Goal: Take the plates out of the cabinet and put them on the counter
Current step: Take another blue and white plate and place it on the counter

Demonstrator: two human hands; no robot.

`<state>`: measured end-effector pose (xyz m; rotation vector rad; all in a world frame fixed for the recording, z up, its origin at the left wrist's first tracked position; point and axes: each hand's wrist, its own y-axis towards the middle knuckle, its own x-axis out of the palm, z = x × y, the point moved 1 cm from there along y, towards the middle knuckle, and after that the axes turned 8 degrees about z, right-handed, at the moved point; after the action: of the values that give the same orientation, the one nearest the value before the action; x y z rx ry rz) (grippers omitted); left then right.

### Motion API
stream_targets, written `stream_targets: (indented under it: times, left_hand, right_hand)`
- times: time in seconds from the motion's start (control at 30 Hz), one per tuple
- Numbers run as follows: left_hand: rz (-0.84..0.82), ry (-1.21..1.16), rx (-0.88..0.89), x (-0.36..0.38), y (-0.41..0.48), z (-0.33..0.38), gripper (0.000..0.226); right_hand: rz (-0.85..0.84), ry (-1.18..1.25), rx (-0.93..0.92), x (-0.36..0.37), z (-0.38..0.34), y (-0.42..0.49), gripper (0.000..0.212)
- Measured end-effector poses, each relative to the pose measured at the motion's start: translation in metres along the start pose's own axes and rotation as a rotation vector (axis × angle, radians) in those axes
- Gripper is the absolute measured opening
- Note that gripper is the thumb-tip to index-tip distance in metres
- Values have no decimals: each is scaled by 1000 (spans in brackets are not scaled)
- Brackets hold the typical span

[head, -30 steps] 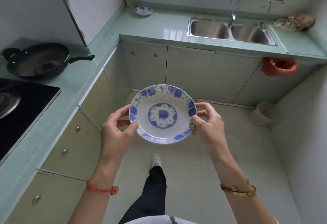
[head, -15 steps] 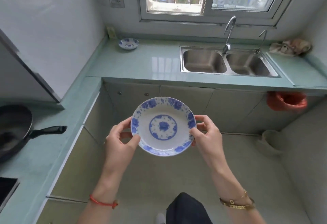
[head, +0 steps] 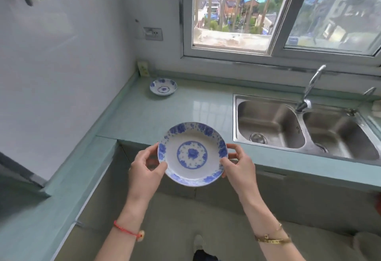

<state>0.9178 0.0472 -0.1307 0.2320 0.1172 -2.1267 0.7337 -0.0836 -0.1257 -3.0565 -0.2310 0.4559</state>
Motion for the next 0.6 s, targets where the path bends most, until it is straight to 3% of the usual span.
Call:
stream_targets:
  times: [0.27, 0.6]
  left_hand:
    - [18, 92, 8, 76, 174, 2, 49]
    - [-126, 157, -30, 171, 371, -26, 56]
  right_hand:
    - [-49, -77, 16, 83, -30, 170, 30]
    - [135, -282, 43, 187, -18, 347, 31]
